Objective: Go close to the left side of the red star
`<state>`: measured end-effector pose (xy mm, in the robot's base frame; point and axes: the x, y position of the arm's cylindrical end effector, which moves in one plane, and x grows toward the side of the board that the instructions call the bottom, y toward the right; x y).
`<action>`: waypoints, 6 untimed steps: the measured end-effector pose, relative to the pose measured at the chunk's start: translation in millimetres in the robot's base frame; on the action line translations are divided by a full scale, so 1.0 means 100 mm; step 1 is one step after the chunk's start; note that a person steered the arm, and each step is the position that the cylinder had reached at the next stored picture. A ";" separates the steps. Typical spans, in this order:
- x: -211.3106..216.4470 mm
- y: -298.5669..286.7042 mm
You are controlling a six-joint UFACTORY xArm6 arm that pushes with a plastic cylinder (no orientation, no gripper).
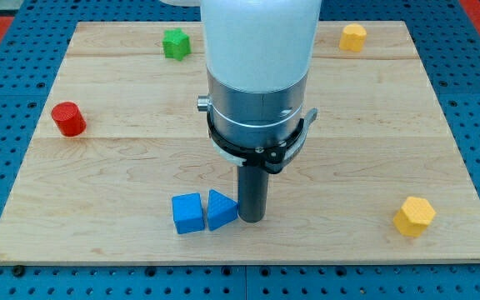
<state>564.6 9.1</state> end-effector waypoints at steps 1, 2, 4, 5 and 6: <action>0.00 0.00; 0.00 0.06; -0.61 -0.01; -1.12 -0.34; -1.53 -0.63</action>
